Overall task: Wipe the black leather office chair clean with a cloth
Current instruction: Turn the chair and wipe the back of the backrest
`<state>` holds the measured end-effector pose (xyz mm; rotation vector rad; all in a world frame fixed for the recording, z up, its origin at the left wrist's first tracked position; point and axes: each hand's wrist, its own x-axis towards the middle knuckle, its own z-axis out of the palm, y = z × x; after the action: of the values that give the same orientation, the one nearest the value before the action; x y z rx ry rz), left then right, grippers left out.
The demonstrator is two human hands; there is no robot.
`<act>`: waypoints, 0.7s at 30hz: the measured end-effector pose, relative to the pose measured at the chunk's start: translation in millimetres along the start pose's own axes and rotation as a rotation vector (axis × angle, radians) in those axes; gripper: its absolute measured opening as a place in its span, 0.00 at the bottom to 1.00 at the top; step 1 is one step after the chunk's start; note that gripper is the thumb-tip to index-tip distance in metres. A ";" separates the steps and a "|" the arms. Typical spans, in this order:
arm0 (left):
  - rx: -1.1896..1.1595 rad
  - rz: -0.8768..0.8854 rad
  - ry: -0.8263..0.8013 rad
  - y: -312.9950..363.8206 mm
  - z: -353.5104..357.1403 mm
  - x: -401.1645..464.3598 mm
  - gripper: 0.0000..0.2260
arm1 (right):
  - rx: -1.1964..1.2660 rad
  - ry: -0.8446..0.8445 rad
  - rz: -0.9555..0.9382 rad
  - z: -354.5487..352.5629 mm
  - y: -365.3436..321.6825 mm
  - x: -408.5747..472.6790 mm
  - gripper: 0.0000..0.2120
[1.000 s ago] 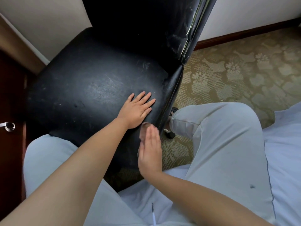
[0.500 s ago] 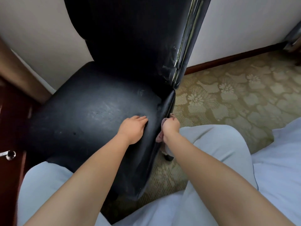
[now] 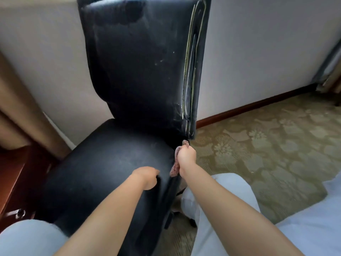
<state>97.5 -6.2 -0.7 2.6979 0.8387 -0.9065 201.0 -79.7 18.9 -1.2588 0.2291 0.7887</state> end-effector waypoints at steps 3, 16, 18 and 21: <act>-0.003 -0.010 0.031 4.6 -18.7 0.9 0.25 | 0.016 0.011 -0.021 3.0 -13.8 12.4 0.15; 0.015 0.038 0.017 5.8 19.9 7.5 0.32 | -0.241 0.019 -0.182 0.9 -18.7 -5.8 0.16; 0.071 0.055 0.049 7.5 24.0 0.7 0.34 | -0.268 0.039 -0.172 1.5 -12.4 -9.4 0.16; 0.084 0.058 0.053 11.1 25.4 -5.2 0.36 | -0.273 0.066 -0.150 1.3 -5.6 -17.4 0.15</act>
<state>87.7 -26.1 -18.0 2.8143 0.7435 -0.8807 191.7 -86.1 33.3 -1.5417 0.0796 0.6644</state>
